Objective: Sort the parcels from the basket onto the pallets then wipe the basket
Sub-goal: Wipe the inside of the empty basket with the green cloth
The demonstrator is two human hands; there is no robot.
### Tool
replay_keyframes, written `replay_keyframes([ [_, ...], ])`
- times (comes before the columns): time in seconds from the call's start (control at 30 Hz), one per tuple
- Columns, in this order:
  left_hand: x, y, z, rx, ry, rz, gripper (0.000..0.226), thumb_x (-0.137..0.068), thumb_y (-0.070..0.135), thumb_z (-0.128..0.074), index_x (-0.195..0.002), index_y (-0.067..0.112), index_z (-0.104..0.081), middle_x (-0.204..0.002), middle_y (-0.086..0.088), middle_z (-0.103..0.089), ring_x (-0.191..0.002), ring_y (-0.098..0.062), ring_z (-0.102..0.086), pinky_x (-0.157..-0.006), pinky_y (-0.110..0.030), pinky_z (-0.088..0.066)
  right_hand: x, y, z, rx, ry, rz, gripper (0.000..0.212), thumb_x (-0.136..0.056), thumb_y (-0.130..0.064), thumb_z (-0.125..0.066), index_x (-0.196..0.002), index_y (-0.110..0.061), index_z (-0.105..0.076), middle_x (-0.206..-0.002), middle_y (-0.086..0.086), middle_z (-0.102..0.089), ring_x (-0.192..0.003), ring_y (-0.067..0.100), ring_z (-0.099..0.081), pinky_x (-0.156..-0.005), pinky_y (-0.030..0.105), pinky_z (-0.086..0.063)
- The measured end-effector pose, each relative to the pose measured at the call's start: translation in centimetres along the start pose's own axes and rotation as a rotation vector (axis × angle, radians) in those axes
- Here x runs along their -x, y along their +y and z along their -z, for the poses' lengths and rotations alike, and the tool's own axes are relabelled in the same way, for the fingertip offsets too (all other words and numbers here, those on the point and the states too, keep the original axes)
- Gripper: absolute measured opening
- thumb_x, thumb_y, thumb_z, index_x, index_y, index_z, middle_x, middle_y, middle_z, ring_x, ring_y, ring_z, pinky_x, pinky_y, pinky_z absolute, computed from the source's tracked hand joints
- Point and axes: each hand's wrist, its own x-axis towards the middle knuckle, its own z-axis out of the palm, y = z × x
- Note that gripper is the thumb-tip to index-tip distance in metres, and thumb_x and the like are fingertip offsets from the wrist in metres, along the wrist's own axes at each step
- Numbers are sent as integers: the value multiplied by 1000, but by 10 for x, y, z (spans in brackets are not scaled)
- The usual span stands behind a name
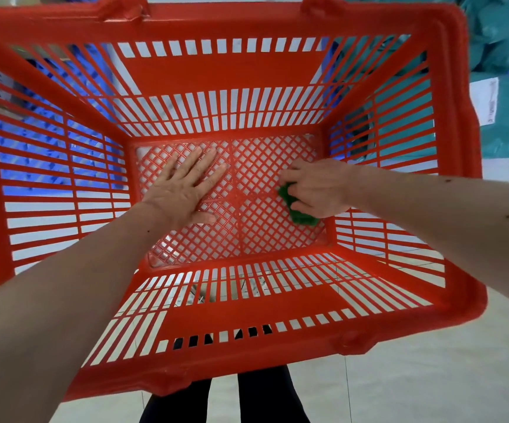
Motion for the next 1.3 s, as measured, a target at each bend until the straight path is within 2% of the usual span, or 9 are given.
replay_keyframes([
  [0.1,-1,1,-4,-1,16,-10,100,-69,81,-11,-140,35,42,-153,-2,42,-144,-25,33,-120,-50,12,7,-4,0,-45,77,-211,55,-96,-46,-51,-141,-13,-45,-144,9,-37,-123,28,-42,-94,40,-51],
  [0.2,-2,1,-3,21,13,2,101,-69,81,-12,-140,35,42,-153,-2,43,-144,-25,33,-120,-50,10,8,-27,-8,-135,-11,-394,68,-91,-37,-66,-146,-11,-35,-143,14,-38,-125,29,-47,-99,41,-51],
  [0.37,-2,1,-5,14,40,-1,101,-72,81,-17,-139,35,43,-153,-2,42,-144,-25,33,-121,-51,8,7,-72,-26,-419,-147,-637,37,-96,-19,-60,-130,-10,-49,-121,11,-53,-105,23,-60,-93,36,-51],
  [0.63,-3,2,-6,15,49,9,105,-81,79,-32,-141,34,41,-153,-2,43,-142,-25,34,-120,-50,10,5,-58,-15,-1021,96,-602,16,-89,-20,-71,-98,-18,-59,-100,0,-60,-96,18,-62,-74,21,-51],
  [0.73,-2,2,-6,14,54,6,104,-82,77,-34,-143,34,39,-153,-2,42,-142,-25,34,-120,-50,11,2,-55,-13,-788,384,-666,31,-91,-31,-69,-117,-19,-57,-121,2,-53,-107,20,-57,-80,27,-53],
  [0.87,-3,2,-6,9,45,12,104,-82,78,-33,-142,33,41,-152,-2,43,-142,-25,35,-120,-51,10,-5,-54,-26,-689,237,-870,77,-86,-54,-65,-144,-16,-31,-141,15,-37,-124,33,-48,-93,44,-53],
  [0.93,-3,2,-7,10,47,11,105,-82,78,-33,-141,33,41,-152,-3,42,-142,-25,35,-120,-51,9,-15,-74,-33,-673,201,-799,70,-88,-48,-66,-141,-16,-34,-139,15,-42,-123,31,-49,-97,43,-52],
  [1.1,-4,0,-8,31,46,0,104,-82,79,-33,-143,33,38,-153,-3,41,-143,-26,33,-121,-52,8,-15,-91,-24,-410,83,-217,53,-93,-46,-59,-137,-24,-40,-134,4,-46,-122,23,-48,-95,38,-48],
  [1.3,-4,0,-9,31,71,-5,103,-81,79,-30,-144,33,37,-155,-4,39,-144,-26,32,-119,-50,12,-15,-23,-4,-329,222,-548,54,-90,-53,-60,-130,-19,-48,-130,7,-48,-118,25,-50,-92,41,-50],
])
